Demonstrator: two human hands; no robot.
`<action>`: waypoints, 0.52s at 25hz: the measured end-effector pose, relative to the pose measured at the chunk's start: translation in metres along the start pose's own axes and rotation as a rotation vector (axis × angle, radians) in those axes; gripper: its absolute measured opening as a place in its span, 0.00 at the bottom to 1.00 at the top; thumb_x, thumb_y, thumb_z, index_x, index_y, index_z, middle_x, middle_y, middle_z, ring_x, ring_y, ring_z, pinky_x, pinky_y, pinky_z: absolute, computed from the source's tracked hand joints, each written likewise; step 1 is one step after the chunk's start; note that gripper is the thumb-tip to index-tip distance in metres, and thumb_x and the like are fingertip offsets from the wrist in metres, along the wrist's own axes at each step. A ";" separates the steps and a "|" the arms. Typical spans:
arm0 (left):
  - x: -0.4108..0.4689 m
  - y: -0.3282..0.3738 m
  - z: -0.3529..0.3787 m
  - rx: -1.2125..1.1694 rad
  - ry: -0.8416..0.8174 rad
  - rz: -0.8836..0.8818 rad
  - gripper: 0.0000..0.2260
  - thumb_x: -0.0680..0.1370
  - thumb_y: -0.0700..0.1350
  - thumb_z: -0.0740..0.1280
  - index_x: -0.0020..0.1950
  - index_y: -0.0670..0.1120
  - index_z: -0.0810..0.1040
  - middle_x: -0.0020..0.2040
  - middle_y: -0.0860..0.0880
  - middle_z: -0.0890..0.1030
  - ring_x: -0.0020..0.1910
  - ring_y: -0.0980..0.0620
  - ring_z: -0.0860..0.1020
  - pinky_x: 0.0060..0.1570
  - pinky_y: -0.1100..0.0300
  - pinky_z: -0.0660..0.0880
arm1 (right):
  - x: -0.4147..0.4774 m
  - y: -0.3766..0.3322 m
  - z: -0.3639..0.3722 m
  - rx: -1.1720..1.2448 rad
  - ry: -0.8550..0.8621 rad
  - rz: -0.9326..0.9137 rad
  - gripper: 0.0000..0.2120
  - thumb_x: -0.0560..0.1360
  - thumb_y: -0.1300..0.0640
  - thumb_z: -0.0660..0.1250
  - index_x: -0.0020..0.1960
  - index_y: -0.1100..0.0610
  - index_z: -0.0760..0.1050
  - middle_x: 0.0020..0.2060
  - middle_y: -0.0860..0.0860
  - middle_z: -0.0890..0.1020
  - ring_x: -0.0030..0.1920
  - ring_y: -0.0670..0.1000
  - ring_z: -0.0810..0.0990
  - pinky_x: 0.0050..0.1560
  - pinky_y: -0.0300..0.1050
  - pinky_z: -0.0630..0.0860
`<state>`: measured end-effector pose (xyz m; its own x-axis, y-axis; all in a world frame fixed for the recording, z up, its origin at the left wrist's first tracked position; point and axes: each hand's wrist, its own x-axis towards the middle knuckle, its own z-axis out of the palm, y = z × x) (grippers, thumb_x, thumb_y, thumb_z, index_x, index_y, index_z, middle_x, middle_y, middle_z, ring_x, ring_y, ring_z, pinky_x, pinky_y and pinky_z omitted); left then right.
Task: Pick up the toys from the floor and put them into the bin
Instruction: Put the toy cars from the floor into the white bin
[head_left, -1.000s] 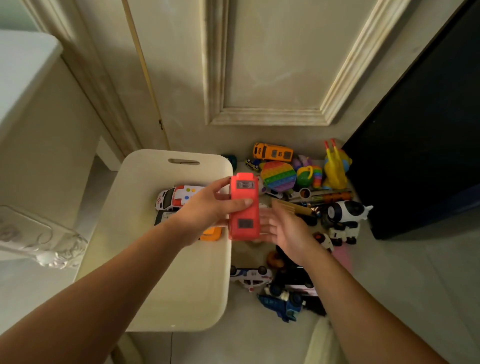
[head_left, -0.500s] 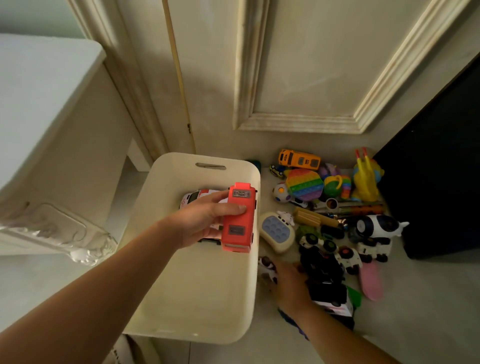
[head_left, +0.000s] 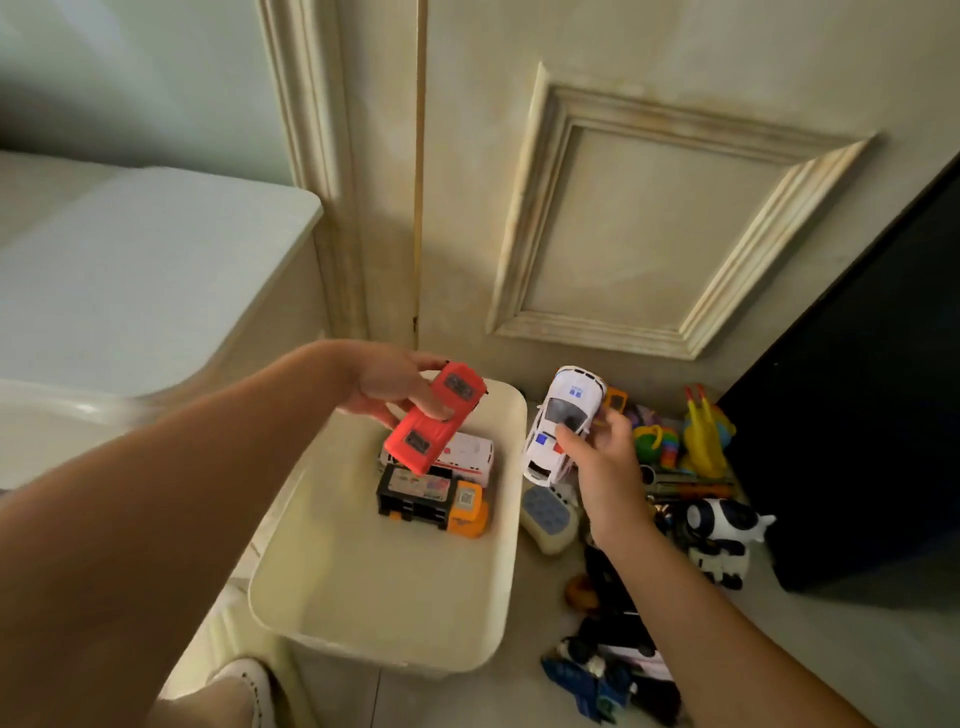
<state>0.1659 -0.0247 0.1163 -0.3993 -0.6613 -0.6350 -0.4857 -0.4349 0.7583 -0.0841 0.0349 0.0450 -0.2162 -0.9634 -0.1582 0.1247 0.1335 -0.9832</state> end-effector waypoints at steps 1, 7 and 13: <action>-0.009 0.004 -0.003 0.044 -0.005 -0.004 0.37 0.72 0.35 0.72 0.76 0.54 0.60 0.62 0.43 0.79 0.59 0.42 0.78 0.65 0.40 0.69 | -0.006 -0.008 0.010 0.021 -0.030 0.015 0.18 0.74 0.67 0.68 0.60 0.52 0.70 0.52 0.47 0.82 0.48 0.45 0.83 0.43 0.42 0.81; -0.047 -0.002 -0.014 0.344 -0.016 -0.164 0.42 0.70 0.33 0.72 0.77 0.55 0.57 0.66 0.42 0.74 0.59 0.39 0.77 0.63 0.39 0.72 | -0.035 -0.013 0.062 0.016 -0.119 0.138 0.18 0.74 0.64 0.69 0.62 0.55 0.73 0.50 0.49 0.83 0.47 0.48 0.84 0.39 0.41 0.78; -0.052 -0.009 -0.015 0.534 0.076 -0.261 0.40 0.72 0.36 0.73 0.77 0.54 0.56 0.68 0.40 0.71 0.62 0.37 0.75 0.63 0.41 0.73 | -0.040 -0.007 0.098 -0.017 -0.140 0.243 0.12 0.76 0.63 0.67 0.54 0.48 0.74 0.45 0.47 0.82 0.45 0.50 0.83 0.47 0.56 0.81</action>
<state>0.2027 0.0044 0.1443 -0.1670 -0.6243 -0.7631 -0.8917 -0.2347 0.3871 0.0183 0.0501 0.0672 -0.0456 -0.9252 -0.3768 0.1398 0.3675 -0.9195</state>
